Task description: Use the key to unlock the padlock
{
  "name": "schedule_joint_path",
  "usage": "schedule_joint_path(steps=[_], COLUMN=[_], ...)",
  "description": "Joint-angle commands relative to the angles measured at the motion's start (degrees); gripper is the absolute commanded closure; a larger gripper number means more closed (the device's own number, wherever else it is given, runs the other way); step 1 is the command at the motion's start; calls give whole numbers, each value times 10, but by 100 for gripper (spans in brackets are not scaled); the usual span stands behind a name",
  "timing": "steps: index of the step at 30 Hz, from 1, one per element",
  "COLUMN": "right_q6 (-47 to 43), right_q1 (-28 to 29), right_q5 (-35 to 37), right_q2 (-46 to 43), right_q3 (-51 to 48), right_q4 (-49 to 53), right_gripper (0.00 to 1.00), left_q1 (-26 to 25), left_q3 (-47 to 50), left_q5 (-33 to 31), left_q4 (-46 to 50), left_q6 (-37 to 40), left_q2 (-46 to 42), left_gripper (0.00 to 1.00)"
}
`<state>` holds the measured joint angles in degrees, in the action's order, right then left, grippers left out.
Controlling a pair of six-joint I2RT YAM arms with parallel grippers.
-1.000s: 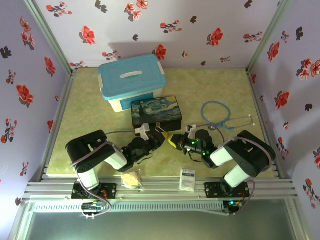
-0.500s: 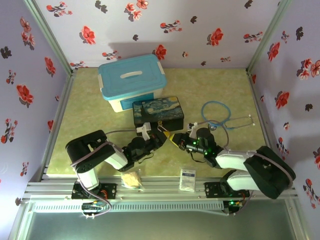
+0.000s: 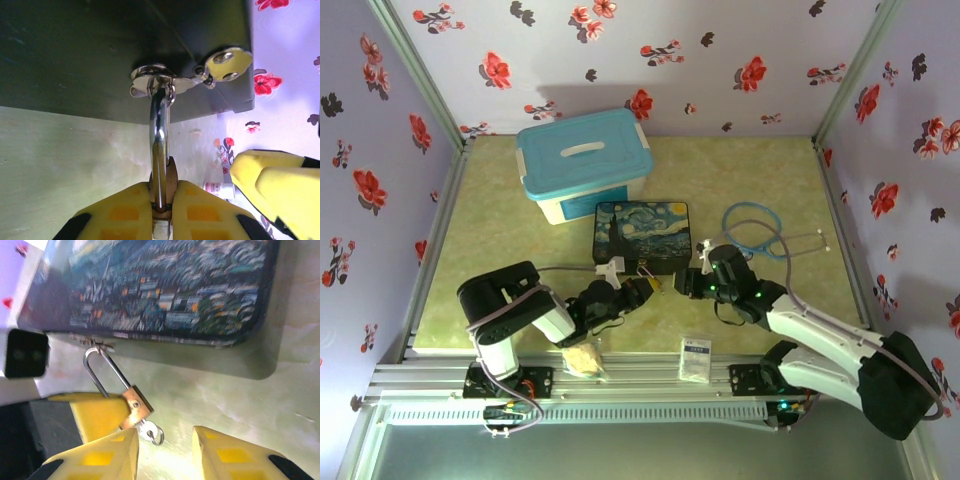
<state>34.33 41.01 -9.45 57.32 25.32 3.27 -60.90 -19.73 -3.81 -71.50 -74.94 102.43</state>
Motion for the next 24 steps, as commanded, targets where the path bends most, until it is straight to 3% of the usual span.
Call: schedule_joint_path(steps=[1, 8, 20, 24], right_q6=[-113, -213, -316, -351], right_q1=[43, 129, 177, 197], right_q5=[109, 218, 197, 221], right_q2=[-26, 21, 121, 157], right_q3=[4, 7, 4, 17], right_q4=[44, 5, -100, -99], right_gripper=[63, 54, 51, 52], left_q1=[-2, -2, -3, -4], left_q3=[-10, -2, 5, 9], left_q5=[6, -1, -5, -5], left_q4=[-36, -33, -33, -33], left_q6=[-7, -37, -46, -48], left_q2=[2, 5, 1, -7], left_gripper=[100, 100, 100, 100])
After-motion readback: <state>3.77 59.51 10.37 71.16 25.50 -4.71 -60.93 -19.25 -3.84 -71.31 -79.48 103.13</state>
